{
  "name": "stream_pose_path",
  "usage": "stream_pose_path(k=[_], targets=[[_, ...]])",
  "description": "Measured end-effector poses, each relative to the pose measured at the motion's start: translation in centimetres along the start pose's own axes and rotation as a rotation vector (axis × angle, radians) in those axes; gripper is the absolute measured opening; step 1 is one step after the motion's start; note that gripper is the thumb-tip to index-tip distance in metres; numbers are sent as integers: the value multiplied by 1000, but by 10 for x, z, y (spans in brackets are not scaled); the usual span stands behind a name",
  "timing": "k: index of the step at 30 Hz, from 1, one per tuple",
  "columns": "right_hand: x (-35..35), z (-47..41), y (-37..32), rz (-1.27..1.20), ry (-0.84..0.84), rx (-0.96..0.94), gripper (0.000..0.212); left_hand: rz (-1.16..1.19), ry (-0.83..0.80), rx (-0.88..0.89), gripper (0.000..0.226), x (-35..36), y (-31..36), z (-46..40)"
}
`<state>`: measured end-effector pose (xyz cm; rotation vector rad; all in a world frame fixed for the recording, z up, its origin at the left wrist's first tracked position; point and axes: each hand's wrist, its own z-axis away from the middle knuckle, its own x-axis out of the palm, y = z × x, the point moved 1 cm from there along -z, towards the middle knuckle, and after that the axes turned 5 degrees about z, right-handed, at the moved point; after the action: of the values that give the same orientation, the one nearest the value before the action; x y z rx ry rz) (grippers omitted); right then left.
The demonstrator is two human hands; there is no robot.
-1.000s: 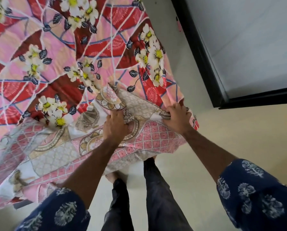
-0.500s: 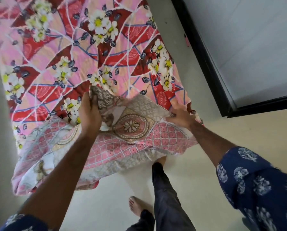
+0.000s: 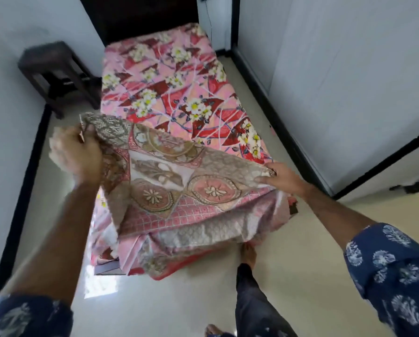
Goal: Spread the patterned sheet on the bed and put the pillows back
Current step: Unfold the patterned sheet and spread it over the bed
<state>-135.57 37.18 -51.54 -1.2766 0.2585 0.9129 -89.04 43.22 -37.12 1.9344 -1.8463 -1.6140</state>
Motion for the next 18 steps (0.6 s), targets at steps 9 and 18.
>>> stream_pose_path(k=[9, 18], targets=[[-94, 82, -187, -85, 337, -397, 16, 501, 122, -266, 26, -166, 50, 0], [-165, 129, -274, 265, 250, -582, 51, 989, 684, -112, 42, -261, 111, -103]])
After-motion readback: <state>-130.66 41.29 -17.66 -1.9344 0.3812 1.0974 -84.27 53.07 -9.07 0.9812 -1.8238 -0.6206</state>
